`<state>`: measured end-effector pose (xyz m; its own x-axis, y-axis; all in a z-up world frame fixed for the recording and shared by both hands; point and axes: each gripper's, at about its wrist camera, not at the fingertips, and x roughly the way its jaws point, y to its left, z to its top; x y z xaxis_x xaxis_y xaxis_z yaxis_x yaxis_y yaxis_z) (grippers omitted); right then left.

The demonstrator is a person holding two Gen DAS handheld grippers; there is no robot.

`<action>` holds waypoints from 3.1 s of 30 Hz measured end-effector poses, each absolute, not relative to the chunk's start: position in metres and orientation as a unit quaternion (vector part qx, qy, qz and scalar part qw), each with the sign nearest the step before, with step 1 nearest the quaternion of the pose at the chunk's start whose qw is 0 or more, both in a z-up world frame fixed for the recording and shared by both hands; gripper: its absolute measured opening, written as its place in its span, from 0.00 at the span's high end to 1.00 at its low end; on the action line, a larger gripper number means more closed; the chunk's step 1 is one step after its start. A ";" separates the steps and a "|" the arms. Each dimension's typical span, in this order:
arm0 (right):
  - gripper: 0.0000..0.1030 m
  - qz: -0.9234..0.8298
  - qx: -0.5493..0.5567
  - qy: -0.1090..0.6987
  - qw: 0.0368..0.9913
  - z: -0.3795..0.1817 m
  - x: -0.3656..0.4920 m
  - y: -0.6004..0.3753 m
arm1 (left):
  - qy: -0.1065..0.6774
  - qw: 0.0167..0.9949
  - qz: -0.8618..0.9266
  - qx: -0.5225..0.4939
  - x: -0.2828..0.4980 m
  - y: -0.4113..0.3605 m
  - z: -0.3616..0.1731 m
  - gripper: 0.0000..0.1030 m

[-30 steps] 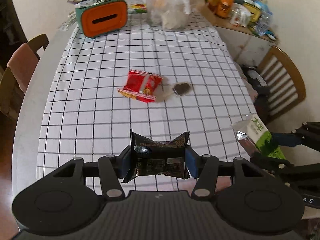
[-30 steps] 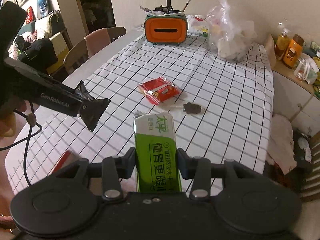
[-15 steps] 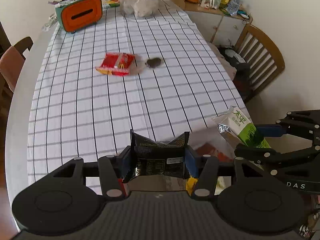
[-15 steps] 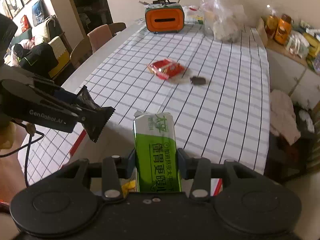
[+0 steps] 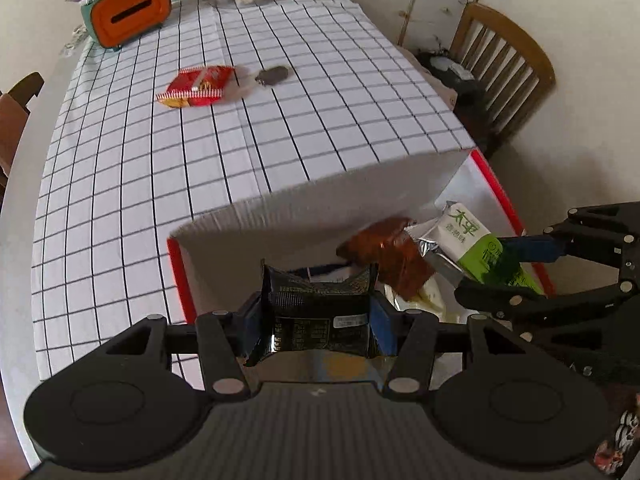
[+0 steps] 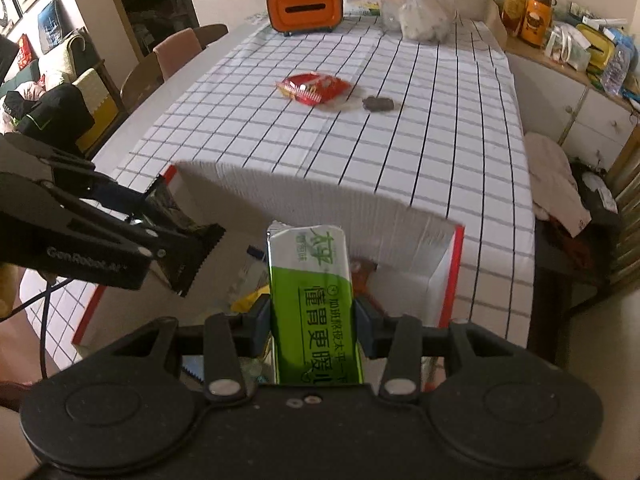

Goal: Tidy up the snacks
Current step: 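Carry the chocolate packet and green biscuit packet over the white box and lower them, then open both tools to release the packets and lift out of the box, then grasp the red snack bag with the left tool while the right tool grasps the chocolate lollipop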

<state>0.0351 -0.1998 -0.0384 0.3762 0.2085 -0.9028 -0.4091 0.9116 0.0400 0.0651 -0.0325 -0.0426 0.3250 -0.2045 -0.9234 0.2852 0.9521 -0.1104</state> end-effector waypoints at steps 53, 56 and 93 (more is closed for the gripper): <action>0.47 0.178 -0.062 0.522 0.832 -0.039 0.008 -0.192 | 0.541 0.824 -0.149 0.079 0.038 -0.035 -0.040 0.27; 0.39 0.187 -0.063 0.510 0.837 -0.029 0.010 -0.191 | 0.529 0.832 -0.149 0.070 0.039 -0.030 -0.032 0.25; 0.13 0.184 -0.071 0.490 0.849 0.014 0.199 -0.192 | 0.481 0.870 -0.086 0.071 0.202 -0.007 0.003 0.18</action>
